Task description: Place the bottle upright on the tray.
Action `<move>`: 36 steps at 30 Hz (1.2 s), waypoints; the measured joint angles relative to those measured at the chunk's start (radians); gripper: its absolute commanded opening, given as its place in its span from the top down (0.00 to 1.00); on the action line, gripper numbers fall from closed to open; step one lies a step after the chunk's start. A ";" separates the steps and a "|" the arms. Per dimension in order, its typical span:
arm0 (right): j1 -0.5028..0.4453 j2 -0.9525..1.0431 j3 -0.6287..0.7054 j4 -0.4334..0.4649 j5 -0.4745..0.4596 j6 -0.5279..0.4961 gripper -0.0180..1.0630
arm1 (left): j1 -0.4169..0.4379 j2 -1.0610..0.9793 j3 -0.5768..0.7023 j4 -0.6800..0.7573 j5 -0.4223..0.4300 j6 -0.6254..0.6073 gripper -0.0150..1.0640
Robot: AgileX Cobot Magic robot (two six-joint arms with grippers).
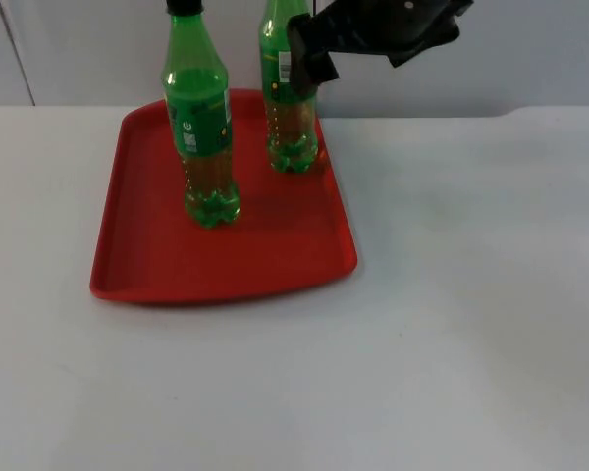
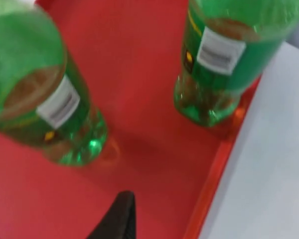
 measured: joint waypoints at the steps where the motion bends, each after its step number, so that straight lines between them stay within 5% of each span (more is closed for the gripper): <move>1: 0.000 -0.029 0.053 0.000 -0.021 0.000 0.01 | 0.000 0.000 0.000 0.000 0.000 0.000 0.01; 12: 0.000 -0.344 0.463 0.000 -0.176 0.000 0.01 | 0.000 0.000 0.000 0.000 0.000 0.000 0.01; 36: 0.002 -0.846 0.891 0.029 -0.189 -0.007 0.01 | 0.000 0.000 0.000 0.000 0.000 0.000 0.01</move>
